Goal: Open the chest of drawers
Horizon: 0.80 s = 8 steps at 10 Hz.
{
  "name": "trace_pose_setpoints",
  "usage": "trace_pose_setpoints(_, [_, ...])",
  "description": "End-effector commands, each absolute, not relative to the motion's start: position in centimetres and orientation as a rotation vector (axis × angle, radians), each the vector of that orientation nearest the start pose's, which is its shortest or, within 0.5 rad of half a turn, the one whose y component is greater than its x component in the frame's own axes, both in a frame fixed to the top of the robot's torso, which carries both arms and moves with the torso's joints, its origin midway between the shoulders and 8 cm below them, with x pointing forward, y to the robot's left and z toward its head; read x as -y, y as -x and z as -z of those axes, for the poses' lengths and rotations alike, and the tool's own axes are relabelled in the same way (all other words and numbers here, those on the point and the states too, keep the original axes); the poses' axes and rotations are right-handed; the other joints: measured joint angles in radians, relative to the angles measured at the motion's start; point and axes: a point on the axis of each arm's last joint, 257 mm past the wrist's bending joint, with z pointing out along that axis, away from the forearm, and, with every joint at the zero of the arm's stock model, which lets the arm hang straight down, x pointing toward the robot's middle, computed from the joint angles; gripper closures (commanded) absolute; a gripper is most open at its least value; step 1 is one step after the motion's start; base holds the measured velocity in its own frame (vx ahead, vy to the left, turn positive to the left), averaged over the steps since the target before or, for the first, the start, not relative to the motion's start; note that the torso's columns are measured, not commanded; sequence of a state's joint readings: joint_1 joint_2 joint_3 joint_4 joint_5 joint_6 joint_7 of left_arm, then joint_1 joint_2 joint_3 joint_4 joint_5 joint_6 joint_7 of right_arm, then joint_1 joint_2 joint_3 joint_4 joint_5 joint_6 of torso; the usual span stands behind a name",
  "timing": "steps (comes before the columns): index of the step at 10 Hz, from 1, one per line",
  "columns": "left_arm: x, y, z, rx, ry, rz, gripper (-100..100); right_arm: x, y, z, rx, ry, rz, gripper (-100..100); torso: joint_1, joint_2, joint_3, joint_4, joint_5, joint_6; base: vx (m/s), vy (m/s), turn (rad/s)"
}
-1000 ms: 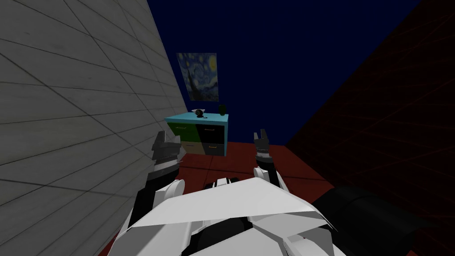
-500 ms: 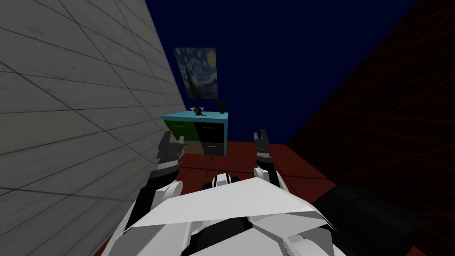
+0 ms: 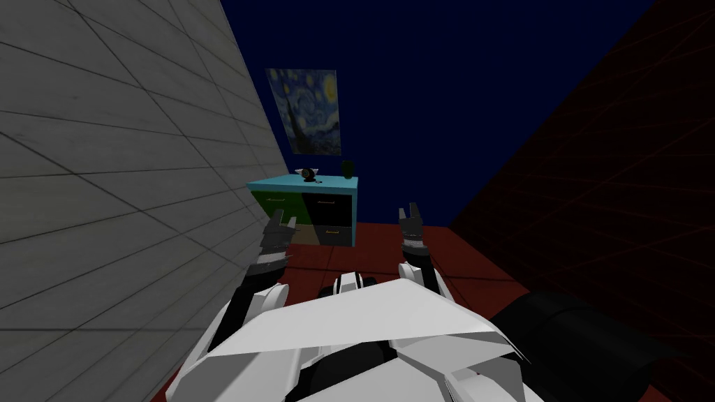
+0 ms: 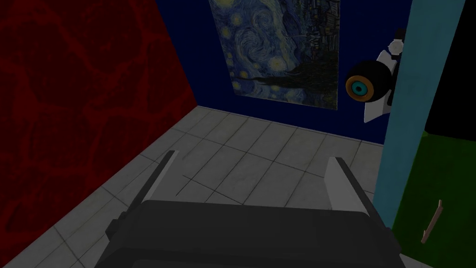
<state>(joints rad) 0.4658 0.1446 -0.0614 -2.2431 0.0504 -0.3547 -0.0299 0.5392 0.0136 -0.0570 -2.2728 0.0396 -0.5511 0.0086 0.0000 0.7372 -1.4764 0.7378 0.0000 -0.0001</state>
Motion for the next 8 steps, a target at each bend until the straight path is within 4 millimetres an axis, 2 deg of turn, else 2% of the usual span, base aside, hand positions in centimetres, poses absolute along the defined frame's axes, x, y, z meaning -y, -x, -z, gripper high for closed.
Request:
trace_pose_setpoints(1, [-25.0, -39.0, 3.3, -0.875, 0.711, 1.33, -100, 29.7, -33.1, -1.9, -0.621, -0.622, -1.201, 0, 0.0, 0.0, 0.0, 0.0, 0.0, 0.0, 0.089, 0.028, -0.044])
trace_pose_setpoints(8, [-24.6, -41.4, 7.9, -0.949, 0.767, 1.322, -100, 29.7, -33.1, -1.9, -0.621, -0.622, -1.201, 0, 0.0, 0.001, 0.001, 0.0, 0.0, 0.0, 0.082, 0.02, -0.043])
